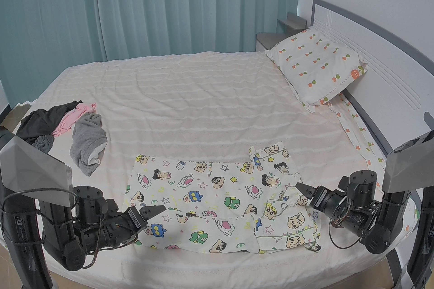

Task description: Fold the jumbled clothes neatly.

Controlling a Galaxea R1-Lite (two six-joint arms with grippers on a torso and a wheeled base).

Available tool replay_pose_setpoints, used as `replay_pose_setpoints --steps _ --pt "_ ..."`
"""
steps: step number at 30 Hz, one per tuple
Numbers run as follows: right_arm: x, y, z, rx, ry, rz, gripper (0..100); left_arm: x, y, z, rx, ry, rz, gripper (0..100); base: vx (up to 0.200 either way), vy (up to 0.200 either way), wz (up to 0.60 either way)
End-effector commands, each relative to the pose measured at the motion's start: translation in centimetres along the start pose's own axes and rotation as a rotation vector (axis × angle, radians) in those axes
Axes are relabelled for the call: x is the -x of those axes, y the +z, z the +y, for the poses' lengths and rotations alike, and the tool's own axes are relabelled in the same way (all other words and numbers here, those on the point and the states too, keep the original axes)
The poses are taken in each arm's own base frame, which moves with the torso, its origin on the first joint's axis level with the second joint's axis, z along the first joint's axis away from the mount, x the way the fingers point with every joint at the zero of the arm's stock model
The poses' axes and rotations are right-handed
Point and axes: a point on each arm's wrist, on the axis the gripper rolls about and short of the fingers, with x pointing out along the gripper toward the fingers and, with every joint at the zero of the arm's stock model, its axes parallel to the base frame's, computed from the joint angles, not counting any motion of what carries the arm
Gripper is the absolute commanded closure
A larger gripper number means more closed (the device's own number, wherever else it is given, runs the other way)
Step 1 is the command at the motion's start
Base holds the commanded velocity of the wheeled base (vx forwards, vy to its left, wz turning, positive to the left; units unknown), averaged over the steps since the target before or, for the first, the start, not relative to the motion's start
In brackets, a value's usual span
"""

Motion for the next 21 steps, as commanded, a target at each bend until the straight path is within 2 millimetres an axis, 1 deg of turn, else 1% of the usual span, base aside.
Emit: replay_pose_setpoints --steps 1,5,14,21 --pt "-0.28 -0.39 -0.2 0.003 -0.006 0.009 0 -0.19 0.12 -0.28 -0.011 -0.018 -0.014 0 0.0 0.0 0.0" --pt "-0.26 -0.5 -0.07 0.006 -0.002 0.013 0 -0.02 0.09 -0.28 -0.008 -0.019 -0.01 0 0.0 0.0 0.0" --pt "-0.25 -0.56 -0.01 0.005 0.001 0.014 0 -0.11 0.11 -0.26 -0.008 -0.02 -0.009 0 0.0 0.2 0.0" --pt "-0.25 -0.56 -0.01 0.007 0.001 0.014 0 -0.15 0.07 -0.2 -0.009 -0.018 -0.007 0 0.0 0.0 0.0"
